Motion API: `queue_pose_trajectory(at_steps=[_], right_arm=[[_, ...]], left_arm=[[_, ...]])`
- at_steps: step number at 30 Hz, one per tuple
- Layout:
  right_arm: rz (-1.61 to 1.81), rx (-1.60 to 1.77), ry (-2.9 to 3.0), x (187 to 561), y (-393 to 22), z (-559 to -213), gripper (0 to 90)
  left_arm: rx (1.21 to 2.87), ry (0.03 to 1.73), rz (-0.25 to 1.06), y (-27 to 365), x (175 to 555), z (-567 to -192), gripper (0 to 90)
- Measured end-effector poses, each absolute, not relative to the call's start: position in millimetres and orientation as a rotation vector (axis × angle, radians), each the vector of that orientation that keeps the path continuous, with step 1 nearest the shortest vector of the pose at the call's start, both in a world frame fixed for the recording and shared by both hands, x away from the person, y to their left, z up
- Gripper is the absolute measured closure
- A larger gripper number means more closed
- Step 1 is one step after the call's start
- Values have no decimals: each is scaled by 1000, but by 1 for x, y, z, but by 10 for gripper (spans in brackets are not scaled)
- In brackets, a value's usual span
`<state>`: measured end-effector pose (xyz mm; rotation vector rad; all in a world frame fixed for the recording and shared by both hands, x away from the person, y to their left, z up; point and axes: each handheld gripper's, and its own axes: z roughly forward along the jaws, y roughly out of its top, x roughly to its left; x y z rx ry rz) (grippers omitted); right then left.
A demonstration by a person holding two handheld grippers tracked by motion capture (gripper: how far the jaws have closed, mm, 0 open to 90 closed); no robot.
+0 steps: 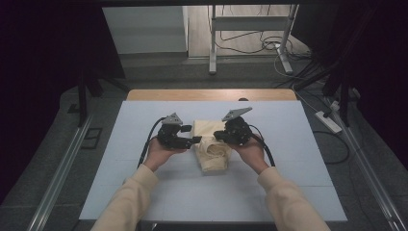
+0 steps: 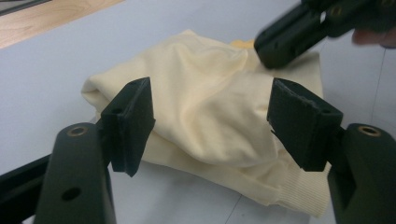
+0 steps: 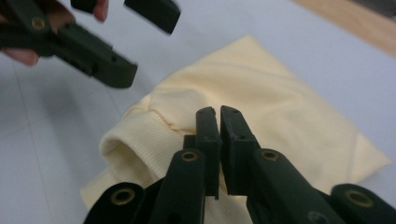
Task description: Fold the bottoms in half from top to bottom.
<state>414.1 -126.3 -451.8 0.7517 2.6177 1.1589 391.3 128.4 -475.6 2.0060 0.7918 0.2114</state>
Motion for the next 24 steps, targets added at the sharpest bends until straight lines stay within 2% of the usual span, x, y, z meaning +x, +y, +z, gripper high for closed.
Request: queue_pose_trajectory(at_steps=[10, 24], right_arm=[[1085, 661, 2752, 380, -121, -491, 890], [1199, 726, 2704, 374, -126, -508, 891]], left_arm=[[2009, 803, 211, 128, 392, -477, 312], [2020, 806, 208, 127, 392, -480, 307]])
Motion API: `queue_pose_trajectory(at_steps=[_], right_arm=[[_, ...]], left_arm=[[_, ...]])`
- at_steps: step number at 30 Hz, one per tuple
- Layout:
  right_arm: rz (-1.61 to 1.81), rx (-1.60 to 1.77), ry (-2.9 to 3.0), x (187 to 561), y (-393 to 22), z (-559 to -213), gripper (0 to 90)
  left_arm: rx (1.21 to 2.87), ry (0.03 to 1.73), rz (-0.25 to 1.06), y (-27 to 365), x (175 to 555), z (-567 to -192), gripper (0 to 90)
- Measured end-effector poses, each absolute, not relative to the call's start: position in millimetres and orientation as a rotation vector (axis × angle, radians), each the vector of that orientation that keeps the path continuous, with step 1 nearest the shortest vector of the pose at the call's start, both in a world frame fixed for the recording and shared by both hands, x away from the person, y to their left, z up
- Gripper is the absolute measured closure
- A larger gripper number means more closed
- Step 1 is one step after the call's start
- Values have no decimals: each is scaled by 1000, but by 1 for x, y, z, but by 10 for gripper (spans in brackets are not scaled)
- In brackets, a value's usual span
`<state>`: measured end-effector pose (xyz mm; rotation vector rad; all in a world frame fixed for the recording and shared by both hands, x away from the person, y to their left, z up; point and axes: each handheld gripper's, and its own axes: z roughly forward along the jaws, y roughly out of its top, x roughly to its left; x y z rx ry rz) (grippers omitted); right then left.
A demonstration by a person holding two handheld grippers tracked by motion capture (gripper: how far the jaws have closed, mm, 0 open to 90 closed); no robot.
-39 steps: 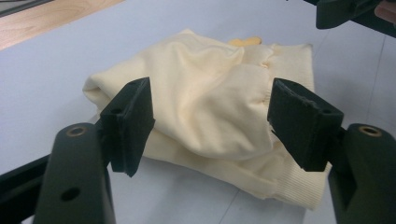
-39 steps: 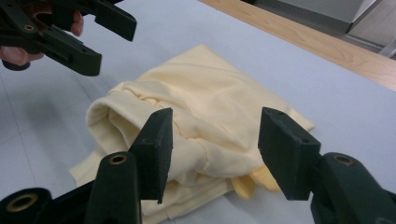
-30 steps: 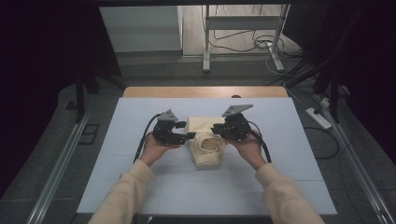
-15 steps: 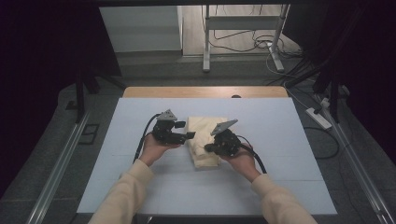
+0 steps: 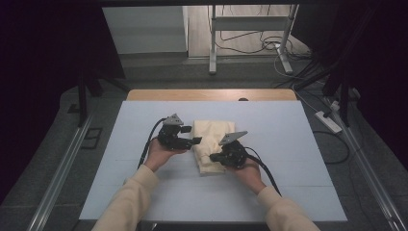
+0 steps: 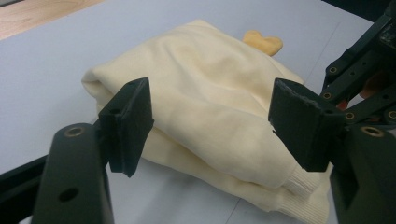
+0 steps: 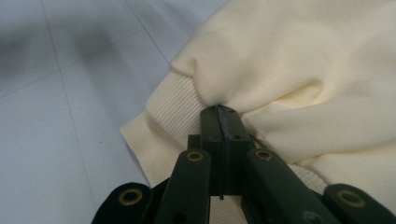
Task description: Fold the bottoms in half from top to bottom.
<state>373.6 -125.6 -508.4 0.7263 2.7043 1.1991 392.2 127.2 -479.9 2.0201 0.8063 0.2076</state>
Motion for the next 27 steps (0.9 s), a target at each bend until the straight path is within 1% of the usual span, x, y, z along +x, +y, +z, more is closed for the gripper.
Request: queue_pose_trajectory(at_steps=[5, 10, 15, 19, 21, 27], right_arm=[[1214, 724, 2704, 374, -128, -507, 890], [1200, 720, 2629, 380, -139, -490, 883], [1163, 757, 2575, 390, -149, -481, 882], [1131, 791, 2563, 401, -151, -483, 883], [1111, 820, 2603, 405, -151, -490, 889], [1118, 822, 2641, 396, -150, -498, 891]], left_arm=[[2020, 810, 207, 128, 391, -481, 305], [2019, 813, 205, 129, 392, -481, 305], [2023, 809, 208, 128, 391, -481, 305], [2024, 808, 209, 128, 391, -481, 304], [2020, 809, 209, 129, 391, -481, 304], [2021, 810, 208, 130, 391, -481, 304]])
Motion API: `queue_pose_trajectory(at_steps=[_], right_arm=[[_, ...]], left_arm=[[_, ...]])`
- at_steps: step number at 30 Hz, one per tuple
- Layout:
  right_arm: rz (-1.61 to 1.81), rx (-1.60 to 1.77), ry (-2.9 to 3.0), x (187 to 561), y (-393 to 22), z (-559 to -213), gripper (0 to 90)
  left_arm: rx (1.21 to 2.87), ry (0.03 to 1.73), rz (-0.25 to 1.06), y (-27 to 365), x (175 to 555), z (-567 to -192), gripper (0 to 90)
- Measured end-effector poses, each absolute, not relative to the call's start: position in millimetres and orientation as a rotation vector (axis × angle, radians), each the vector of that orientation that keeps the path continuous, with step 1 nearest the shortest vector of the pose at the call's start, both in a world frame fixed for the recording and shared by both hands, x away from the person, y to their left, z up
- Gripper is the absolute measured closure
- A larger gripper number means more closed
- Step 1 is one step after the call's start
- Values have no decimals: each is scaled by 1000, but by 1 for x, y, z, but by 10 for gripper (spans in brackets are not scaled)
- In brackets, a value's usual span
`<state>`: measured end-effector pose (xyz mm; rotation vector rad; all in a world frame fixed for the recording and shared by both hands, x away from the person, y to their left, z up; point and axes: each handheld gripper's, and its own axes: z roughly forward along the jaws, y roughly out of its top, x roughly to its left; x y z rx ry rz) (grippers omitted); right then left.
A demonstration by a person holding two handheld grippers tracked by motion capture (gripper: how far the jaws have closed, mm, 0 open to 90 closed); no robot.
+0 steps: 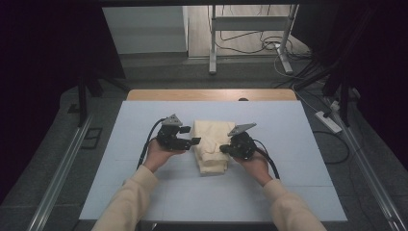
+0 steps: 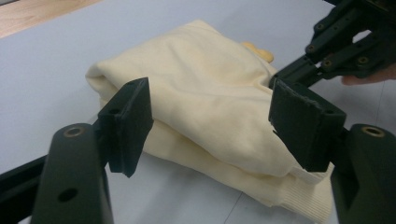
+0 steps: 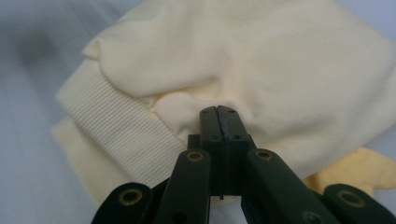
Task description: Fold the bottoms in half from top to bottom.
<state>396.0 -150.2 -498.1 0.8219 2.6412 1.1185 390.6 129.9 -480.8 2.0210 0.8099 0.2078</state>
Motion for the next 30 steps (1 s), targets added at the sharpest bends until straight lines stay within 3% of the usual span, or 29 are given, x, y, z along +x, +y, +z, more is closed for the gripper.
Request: queue_pose_trajectory(at_steps=[18, 30], right_arm=[[1164, 767, 2617, 383, -155, -498, 891], [1211, 780, 2575, 370, -183, -485, 889]], left_arm=[[2027, 807, 207, 129, 388, -481, 301], [2023, 819, 197, 134, 380, -482, 298]])
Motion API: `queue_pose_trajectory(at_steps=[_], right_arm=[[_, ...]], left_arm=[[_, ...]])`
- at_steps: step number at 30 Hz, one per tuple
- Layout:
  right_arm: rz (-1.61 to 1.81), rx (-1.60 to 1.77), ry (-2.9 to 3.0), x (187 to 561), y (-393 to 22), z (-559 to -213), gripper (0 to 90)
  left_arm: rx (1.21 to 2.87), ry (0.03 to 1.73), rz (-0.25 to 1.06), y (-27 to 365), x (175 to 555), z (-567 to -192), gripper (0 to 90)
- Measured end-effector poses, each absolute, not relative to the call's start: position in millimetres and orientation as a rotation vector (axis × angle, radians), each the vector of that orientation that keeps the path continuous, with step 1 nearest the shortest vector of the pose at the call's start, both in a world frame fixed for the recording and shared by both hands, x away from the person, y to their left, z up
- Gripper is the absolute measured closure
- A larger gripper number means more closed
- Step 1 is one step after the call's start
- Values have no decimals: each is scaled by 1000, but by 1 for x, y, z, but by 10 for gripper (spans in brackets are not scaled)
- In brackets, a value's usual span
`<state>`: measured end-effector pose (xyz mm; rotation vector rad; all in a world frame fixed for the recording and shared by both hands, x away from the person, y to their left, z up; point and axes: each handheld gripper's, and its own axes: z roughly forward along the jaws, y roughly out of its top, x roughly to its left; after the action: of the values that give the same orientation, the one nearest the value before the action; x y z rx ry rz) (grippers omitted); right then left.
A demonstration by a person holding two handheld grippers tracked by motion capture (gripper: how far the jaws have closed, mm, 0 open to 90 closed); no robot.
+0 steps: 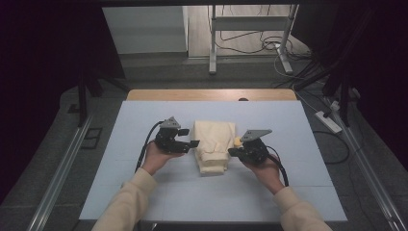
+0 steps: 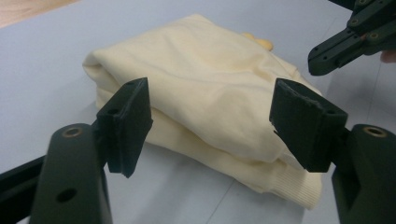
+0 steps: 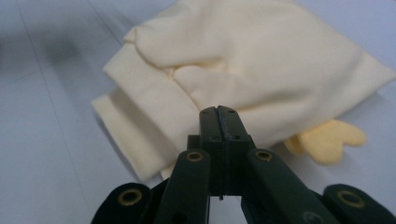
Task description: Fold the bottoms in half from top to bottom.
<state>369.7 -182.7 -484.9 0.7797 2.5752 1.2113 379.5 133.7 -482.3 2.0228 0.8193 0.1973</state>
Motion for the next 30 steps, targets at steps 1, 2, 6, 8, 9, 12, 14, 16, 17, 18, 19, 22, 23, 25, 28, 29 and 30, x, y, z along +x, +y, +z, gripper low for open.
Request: queue_pose_trajectory(at_steps=[1, 2, 6, 8, 9, 12, 14, 16, 17, 18, 19, 22, 23, 25, 28, 29, 30], right_arm=[[1207, 784, 2576, 368, -186, -485, 889], [1208, 784, 2575, 367, -189, -486, 890], [1196, 798, 2575, 362, -202, -489, 889], [1186, 814, 2573, 360, -209, -491, 886], [1181, 818, 2575, 359, -212, -492, 867], [1172, 834, 2578, 357, -220, -494, 779], [1163, 848, 2567, 353, -226, -495, 649], [1165, 861, 2557, 350, -230, -495, 571], [1166, 870, 2551, 348, -233, -495, 531], [1170, 881, 2544, 346, -237, -495, 498], [1177, 884, 2537, 344, -240, -495, 476], [1181, 886, 2527, 337, -250, -495, 432], [1185, 890, 2524, 336, -252, -495, 425], [1187, 909, 2524, 332, -259, -496, 420], [1188, 933, 2513, 327, -270, -496, 402], [1182, 937, 2509, 325, -273, -497, 399], [1174, 940, 2508, 324, -276, -497, 396]], left_arm=[[2026, 818, 196, 134, 378, -483, 297], [2027, 820, 192, 134, 377, -483, 298], [2042, 820, 185, 135, 372, -487, 298], [2060, 821, 179, 135, 368, -490, 296], [2063, 822, 179, 135, 367, -491, 296], [2083, 820, 180, 137, 362, -493, 296], [2089, 822, 176, 139, 358, -494, 295], [2091, 822, 180, 141, 353, -494, 291], [2092, 826, 178, 143, 350, -495, 291], [2098, 827, 180, 146, 347, -496, 291], [2100, 831, 182, 147, 345, -496, 290], [2104, 841, 190, 154, 336, -497, 283], [2099, 847, 187, 157, 334, -498, 283], [2104, 859, 186, 161, 328, -499, 283], [2097, 881, 180, 169, 321, -501, 280], [2094, 890, 179, 171, 320, -502, 280], [2095, 894, 179, 173, 318, -502, 280]])
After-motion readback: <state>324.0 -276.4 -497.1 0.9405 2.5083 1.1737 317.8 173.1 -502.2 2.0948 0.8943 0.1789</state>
